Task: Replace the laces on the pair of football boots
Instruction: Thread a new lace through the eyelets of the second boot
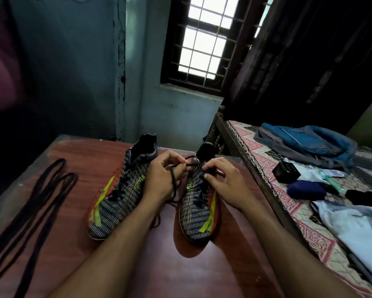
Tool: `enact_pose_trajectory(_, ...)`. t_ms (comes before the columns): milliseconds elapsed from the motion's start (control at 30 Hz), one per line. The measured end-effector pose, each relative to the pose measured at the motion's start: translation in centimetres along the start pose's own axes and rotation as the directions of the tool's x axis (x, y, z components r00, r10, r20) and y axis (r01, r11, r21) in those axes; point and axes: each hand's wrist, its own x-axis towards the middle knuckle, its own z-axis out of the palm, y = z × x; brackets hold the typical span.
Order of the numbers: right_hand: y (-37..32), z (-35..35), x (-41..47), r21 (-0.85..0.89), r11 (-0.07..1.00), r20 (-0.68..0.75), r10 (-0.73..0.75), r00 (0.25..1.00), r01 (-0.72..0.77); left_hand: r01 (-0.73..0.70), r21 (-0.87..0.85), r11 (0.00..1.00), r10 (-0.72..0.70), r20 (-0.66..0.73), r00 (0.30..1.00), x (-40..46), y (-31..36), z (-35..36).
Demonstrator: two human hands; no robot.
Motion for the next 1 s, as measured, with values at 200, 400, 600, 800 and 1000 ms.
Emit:
enact_pose_trajectory(200,1.3,2.2,0.5,0.043,0.998,-0.226,-0.036,0.973,0.047,-0.112,0.233,0.966,0.123,-0.036,0.992,0.1,-0.5,0.1)
enact_pose_trajectory(400,1.9,3.1,0.5,0.074,0.997,-0.22,-0.02,0.975,0.037,-0.147,0.338,0.93,0.13,0.071,0.989,-0.1,-1.2,0.3)
enact_pose_trajectory(600,1.5,2.6,0.4,0.067,0.997,-0.169,-0.028,0.985,0.04,-0.189,0.486,0.853,0.158,0.104,0.982,-0.6,-0.5,0.7)
enact_pose_trajectory(800,1.1,2.3,0.2,0.079,0.997,-0.145,-0.012,0.989,0.024,-0.201,0.558,0.805,0.186,0.085,0.979,-0.9,0.0,0.7)
enact_pose_trajectory(1000,0.9,2.2,0.3,0.068,0.998,-0.139,-0.002,0.99,0.011,-0.16,0.524,0.836,0.151,0.06,0.987,-0.8,0.0,0.8)
